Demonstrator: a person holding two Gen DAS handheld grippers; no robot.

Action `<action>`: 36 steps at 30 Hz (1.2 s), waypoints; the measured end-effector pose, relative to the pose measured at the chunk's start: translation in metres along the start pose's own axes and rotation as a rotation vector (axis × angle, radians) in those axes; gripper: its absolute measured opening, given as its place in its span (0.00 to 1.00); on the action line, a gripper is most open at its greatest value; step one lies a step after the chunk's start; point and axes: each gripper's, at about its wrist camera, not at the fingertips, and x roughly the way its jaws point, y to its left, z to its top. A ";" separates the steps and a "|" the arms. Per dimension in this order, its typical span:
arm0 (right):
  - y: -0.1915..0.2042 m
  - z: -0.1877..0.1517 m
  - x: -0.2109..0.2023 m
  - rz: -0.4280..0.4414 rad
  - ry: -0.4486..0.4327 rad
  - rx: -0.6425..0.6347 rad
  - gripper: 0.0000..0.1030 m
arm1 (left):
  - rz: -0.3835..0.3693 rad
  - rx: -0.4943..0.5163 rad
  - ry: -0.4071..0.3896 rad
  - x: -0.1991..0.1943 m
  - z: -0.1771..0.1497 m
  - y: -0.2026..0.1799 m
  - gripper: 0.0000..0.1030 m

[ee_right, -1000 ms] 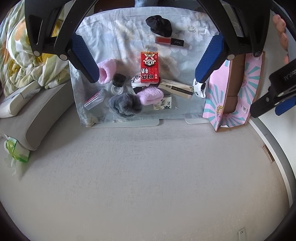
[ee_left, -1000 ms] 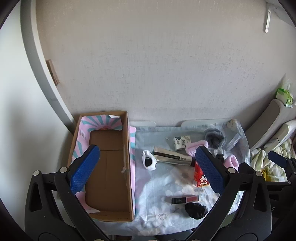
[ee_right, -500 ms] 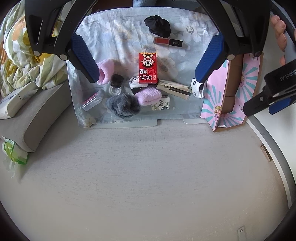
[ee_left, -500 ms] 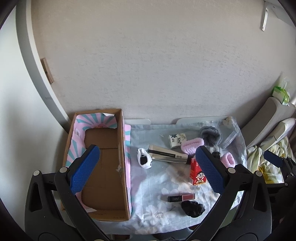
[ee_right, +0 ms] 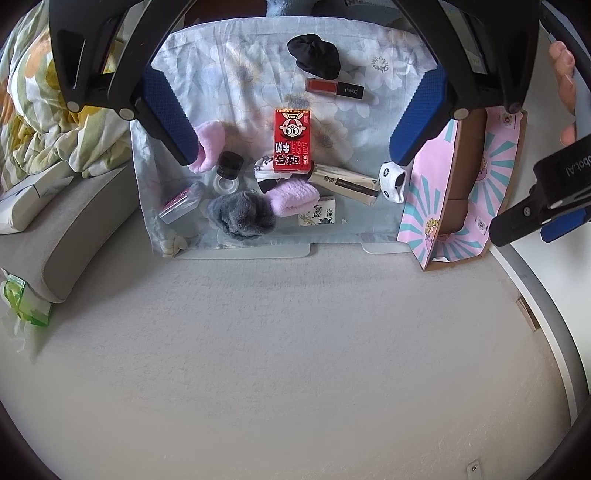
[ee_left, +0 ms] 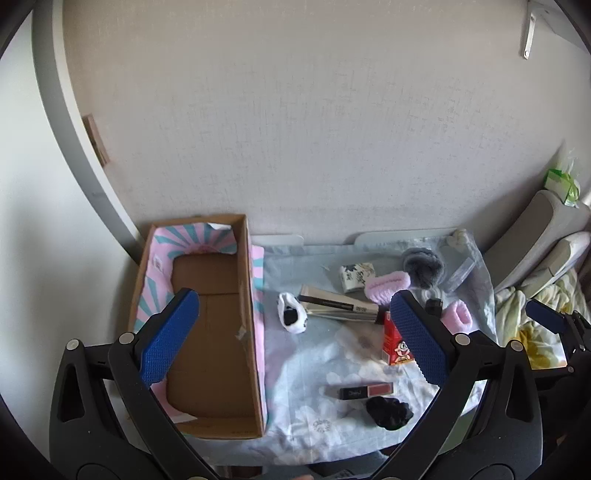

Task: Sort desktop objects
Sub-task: 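Move left tool toward the lipstick while right tool reaches for the grey fluffy slipper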

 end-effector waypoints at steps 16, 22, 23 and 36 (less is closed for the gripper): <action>-0.008 -0.004 -0.004 -0.020 -0.005 0.006 1.00 | -0.019 -0.037 0.004 0.006 -0.003 0.005 1.00; -0.005 -0.003 -0.004 -0.008 -0.007 -0.007 1.00 | -0.030 -0.017 0.007 0.007 -0.003 -0.003 1.00; -0.007 -0.003 -0.004 -0.009 -0.009 -0.008 1.00 | -0.030 -0.015 0.011 0.008 -0.004 -0.004 1.00; -0.062 0.030 0.013 -0.034 -0.017 -0.042 1.00 | -0.074 0.013 0.167 0.050 -0.051 -0.040 1.00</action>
